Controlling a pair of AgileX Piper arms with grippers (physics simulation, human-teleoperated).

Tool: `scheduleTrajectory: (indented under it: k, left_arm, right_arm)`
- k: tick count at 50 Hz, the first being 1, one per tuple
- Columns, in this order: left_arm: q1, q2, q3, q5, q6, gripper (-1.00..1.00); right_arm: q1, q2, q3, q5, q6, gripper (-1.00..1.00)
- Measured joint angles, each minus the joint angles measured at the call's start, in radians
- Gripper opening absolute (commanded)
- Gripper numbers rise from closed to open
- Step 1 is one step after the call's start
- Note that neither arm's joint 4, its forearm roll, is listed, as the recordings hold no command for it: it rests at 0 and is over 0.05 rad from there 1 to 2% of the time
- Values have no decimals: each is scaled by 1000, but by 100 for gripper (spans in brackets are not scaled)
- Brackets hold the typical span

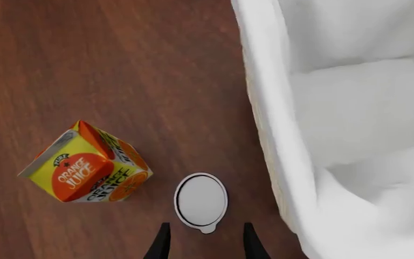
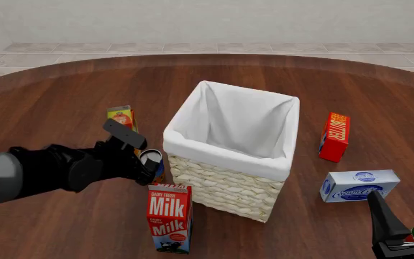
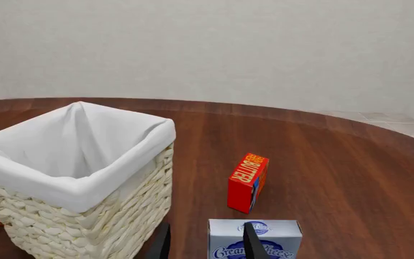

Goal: Pick up the alphabet soup and the tomato sauce, and put them in the basket.

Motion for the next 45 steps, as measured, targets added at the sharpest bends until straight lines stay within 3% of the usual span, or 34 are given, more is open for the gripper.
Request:
scheduleTrajectory:
  k: [19,45]
  left_arm:
    - [23,87,-32,-29,31,100]
    - [14,158,-44,-72,23,100]
  right_arm:
    - [-3,3,0,-2,-1,100]
    - [-6,-4,0,7,1,100]
